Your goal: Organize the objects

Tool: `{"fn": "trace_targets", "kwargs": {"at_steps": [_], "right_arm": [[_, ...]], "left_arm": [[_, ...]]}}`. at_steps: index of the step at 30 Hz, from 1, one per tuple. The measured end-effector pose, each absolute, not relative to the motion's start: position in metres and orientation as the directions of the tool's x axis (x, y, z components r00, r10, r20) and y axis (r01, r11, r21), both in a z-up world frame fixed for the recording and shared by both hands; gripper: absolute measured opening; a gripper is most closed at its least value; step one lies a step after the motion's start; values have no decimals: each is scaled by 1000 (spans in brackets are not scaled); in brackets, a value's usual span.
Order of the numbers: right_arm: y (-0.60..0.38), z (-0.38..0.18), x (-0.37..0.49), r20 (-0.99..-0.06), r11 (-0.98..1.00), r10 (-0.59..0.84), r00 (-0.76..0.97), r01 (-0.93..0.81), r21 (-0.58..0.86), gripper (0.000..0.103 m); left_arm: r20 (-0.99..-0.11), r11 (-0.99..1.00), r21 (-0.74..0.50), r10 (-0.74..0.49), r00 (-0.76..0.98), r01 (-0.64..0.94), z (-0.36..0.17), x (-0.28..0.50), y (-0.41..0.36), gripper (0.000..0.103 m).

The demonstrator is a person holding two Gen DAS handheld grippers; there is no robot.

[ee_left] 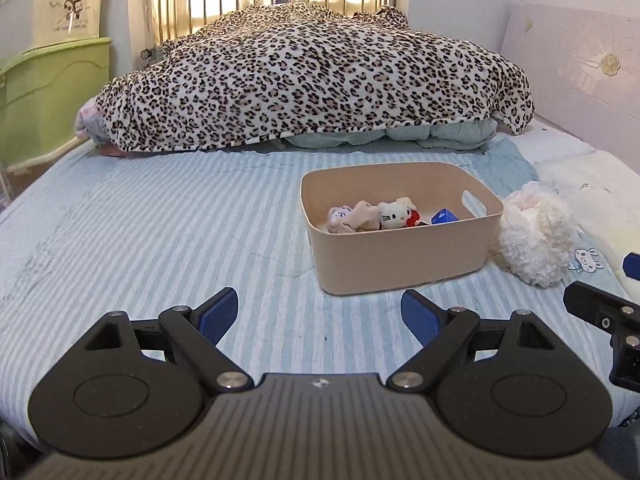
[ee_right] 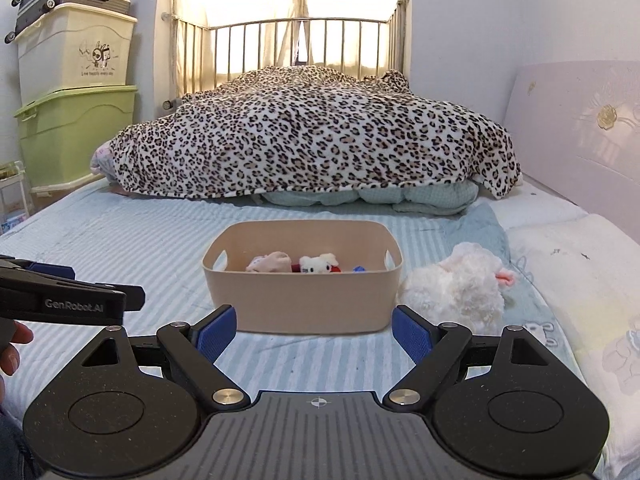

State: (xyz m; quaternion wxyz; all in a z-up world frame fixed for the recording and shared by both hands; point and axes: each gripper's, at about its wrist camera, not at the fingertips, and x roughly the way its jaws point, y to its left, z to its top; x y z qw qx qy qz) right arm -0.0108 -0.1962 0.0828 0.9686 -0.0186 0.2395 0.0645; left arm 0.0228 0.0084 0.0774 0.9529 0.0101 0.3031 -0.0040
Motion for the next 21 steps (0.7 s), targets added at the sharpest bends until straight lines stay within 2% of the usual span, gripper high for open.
{"fn": "trace_targets", "kwargs": {"at_steps": [10,21], "right_arm": [[-200,91,-56,-440,990,114,891,-138,-23,86],[-200,93,-93,-450,986,152,880,-167,7,86]], "left_arm": [[-548,998,25,-28,836,50,84,-30,9,89],[-557,996,-15,-85,826,92,86,-76,16,89]]}}
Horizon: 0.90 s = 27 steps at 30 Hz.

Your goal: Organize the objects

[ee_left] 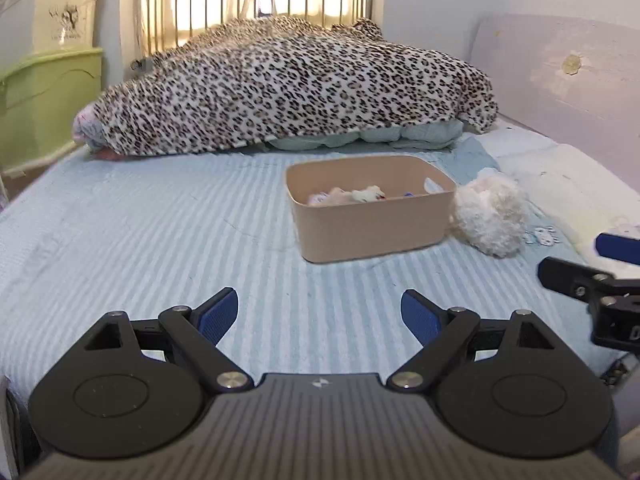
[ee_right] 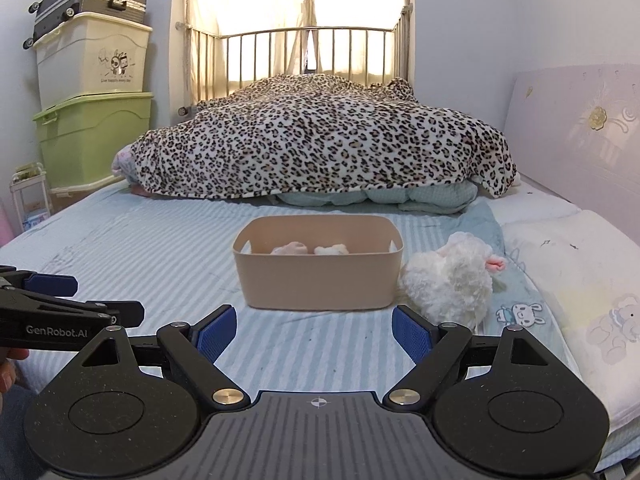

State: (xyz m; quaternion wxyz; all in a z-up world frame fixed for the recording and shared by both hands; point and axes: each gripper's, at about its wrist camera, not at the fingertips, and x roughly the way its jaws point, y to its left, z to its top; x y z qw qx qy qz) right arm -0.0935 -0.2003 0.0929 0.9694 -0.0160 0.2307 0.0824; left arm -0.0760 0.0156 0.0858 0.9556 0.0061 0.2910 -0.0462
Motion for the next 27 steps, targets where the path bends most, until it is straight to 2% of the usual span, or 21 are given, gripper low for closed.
{"fn": "trace_targets", "kwargs": {"at_steps": [7,27], "right_arm": [[-202,92,-111,-458,985,158,875,-175,5,86],[-199,96,-133,-471,982,161,867,-188,-10,86]], "left_arm": [[-566,992,-60,-124,815,110,84,-95,22,89],[-528,990,34,-98,844,136,92,-123,7,89]]}}
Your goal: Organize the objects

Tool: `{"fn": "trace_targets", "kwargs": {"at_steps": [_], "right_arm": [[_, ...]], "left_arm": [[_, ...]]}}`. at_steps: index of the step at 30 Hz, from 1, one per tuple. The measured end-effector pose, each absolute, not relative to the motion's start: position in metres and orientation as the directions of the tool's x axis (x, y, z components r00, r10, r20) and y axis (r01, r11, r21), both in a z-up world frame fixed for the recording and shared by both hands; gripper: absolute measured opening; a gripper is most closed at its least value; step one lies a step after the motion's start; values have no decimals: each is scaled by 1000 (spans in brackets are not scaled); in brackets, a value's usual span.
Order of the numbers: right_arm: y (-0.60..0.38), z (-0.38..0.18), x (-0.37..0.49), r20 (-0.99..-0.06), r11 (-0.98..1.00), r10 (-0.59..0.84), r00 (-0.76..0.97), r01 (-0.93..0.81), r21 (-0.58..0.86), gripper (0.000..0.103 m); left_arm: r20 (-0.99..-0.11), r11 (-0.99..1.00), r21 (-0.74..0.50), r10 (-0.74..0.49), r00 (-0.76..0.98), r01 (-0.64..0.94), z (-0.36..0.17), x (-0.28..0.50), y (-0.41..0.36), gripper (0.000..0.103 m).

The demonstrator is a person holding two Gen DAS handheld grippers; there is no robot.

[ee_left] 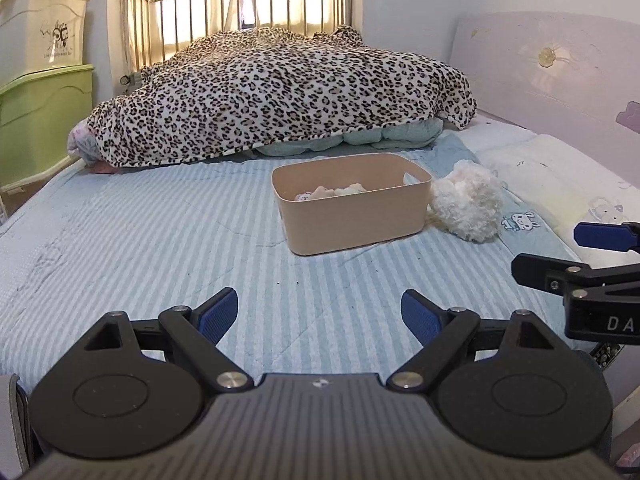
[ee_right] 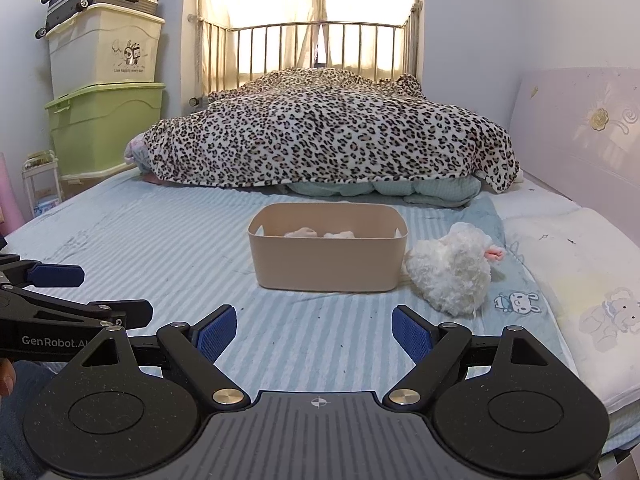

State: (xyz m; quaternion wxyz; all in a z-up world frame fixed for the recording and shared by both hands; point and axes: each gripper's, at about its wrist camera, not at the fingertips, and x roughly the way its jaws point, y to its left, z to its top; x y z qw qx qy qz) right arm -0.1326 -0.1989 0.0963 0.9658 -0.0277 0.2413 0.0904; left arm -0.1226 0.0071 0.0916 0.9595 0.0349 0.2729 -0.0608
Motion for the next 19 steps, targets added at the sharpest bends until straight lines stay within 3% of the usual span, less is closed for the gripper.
{"fn": "trace_targets", "kwargs": {"at_steps": [19], "right_arm": [[-202,96,-134,-475,983,160,865,-185,-5,87]], "left_arm": [[-523,990,7,-117,844,141,95,-126,7,89]]}}
